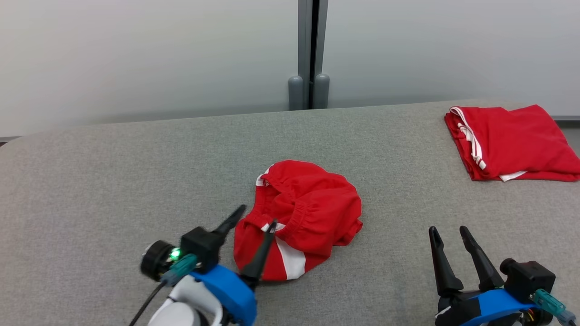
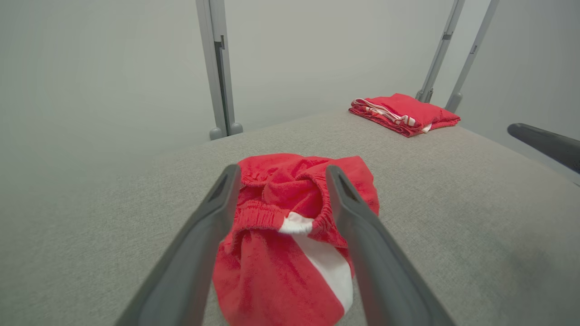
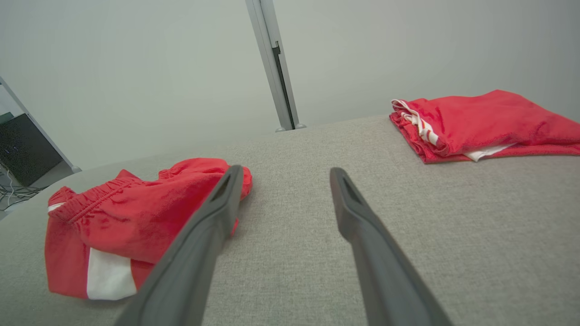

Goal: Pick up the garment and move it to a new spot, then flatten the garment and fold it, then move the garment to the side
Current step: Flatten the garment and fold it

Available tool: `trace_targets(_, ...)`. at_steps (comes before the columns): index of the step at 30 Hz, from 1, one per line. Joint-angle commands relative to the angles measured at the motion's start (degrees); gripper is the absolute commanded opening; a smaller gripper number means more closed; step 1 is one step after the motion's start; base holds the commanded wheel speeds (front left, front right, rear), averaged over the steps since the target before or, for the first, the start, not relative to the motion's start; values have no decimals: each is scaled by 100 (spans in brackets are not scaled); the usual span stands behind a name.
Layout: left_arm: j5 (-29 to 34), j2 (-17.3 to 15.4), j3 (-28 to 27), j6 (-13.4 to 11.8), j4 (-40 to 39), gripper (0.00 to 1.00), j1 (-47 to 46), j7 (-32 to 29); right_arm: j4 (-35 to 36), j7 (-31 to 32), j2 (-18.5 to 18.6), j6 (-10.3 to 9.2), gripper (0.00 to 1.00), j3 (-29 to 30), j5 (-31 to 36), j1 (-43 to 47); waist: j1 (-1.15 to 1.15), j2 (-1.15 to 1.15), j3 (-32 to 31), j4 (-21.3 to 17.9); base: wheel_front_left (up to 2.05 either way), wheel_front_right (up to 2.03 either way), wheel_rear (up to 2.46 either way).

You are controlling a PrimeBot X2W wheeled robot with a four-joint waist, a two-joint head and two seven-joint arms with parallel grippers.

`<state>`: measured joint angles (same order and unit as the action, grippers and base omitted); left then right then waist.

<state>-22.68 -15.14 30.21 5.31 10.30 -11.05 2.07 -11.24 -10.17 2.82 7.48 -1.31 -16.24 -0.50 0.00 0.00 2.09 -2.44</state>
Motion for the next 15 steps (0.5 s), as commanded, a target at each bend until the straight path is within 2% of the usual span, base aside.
trace_targets(1,-13,51,153,65,-12,100,-171,-138,-9,-27,14,3,100,-12,-13,-62,0,0,21,-14,0,0,0)
trace_targets(8,-88,157,777,181,360,100,-834,-1016,-12,-53,15,3,100,-103,-42,-196,0,0,204,-124,0,0,0)
trace_targets(15,-16,-249,1292,221,531,100,-1287,-1887,-58,-123,14,3,100,-196,-82,-302,0,0,404,-288,0,0,0)
